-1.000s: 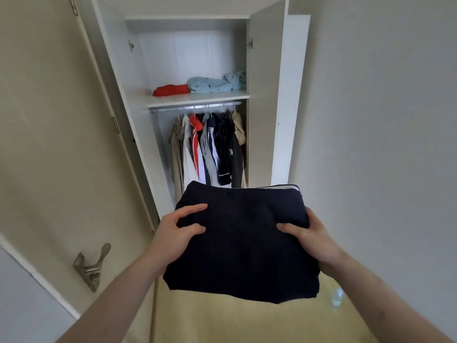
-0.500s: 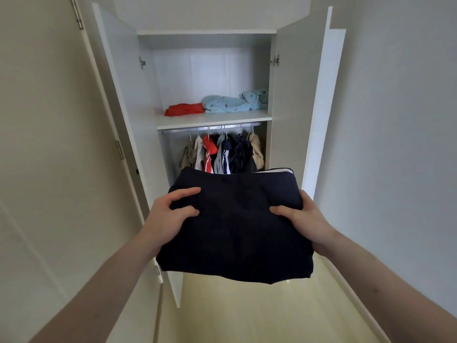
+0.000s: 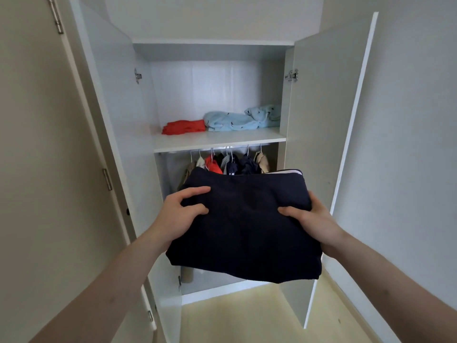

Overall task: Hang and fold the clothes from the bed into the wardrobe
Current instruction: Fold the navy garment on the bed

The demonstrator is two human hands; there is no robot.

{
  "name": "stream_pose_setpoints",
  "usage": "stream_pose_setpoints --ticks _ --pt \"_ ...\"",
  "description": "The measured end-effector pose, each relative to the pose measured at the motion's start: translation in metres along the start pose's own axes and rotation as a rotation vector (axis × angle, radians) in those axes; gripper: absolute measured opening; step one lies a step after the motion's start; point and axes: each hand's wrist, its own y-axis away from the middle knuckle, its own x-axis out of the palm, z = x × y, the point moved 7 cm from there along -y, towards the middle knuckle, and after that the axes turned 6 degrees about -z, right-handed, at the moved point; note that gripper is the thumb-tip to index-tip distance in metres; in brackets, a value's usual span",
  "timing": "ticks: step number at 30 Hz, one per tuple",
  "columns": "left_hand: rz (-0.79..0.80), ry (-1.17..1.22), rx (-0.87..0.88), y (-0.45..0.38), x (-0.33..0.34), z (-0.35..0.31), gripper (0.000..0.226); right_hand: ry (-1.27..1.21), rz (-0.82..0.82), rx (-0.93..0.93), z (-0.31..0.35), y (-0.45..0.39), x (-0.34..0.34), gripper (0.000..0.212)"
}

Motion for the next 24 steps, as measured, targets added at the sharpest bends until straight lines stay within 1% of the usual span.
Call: stream_pose_setpoints --ticks 7,15,19,24 --pt "-0.052 -0.025 -0.006 -0.11 0.003 0.008 0.047 -0.02 0.004 -0.005 0.001 -0.119 0.035 0.057" --pt "-0.102 -0.089 -0.013 -0.267 0.024 0.021 0.047 -0.009 0.027 -0.006 -0.001 -0.288 0.07 0.063" --pt "-0.154 -0.091 -0.037 -0.338 0.027 0.031 0.046 0.001 0.082 0.019 0.002 -0.37 0.093 0.065" --pt "-0.223 -0.139 -0.05 -0.416 0.015 0.035 0.044 0.059 0.15 0.05 0.011 -0.456 0.132 0.07"
